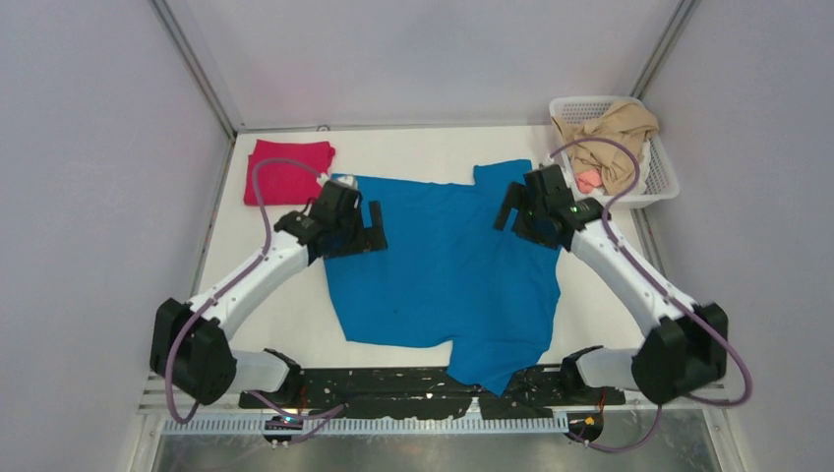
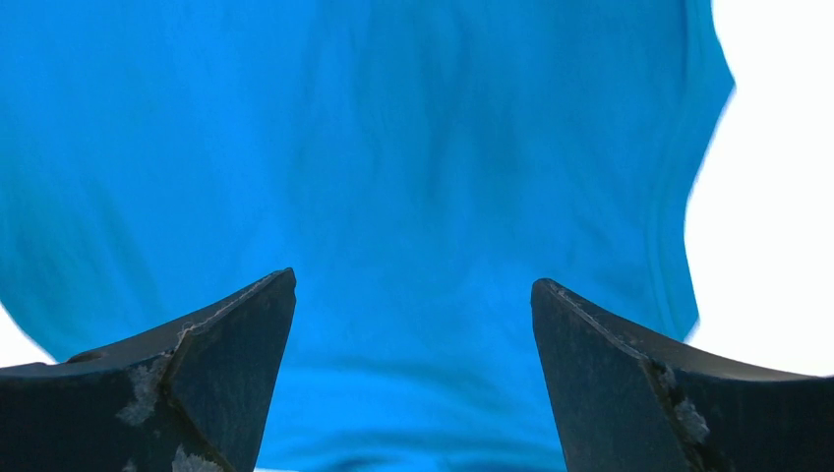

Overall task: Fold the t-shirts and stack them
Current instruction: Flatten out the tshirt

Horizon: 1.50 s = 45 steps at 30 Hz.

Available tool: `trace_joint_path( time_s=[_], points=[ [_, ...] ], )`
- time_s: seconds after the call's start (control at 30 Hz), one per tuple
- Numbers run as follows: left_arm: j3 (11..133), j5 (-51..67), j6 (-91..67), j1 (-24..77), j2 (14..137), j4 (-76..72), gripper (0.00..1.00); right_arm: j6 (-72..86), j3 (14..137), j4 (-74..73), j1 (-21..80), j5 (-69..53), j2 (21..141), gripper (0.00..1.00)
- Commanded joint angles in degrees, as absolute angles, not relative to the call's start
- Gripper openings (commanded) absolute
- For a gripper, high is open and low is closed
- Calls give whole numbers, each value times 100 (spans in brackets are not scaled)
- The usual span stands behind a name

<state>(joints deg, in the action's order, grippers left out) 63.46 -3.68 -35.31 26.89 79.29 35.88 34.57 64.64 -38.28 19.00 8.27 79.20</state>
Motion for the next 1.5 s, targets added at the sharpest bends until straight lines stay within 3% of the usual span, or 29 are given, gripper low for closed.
trace_joint_path(
  time_s=[0.0,0.2,0.6,1.13,1.33,1.47],
  points=[
    [7212,-409,-3110,2322,8911,3817,100,3328,7325,-3198,1677,859,9327,95],
    [8056,-37,-2986,2058,10164,3845,100,3393,8077,-3131,1377,505,10655,95],
    [9164,502,-3154,1845,11876,4186,99,3401,8755,-3265,829,-162,11945,95],
    [12235,1116,-3382,1617,13793,5381,100,3238,11513,-4144,372,-734,13627,95],
    [11492,941,-3499,1569,13371,5209,99,3122,10277,-3865,413,-423,12802,95],
    [11173,895,-3585,1476,13142,4964,100,3136,10068,-4000,321,452,12487,95]
  ],
)
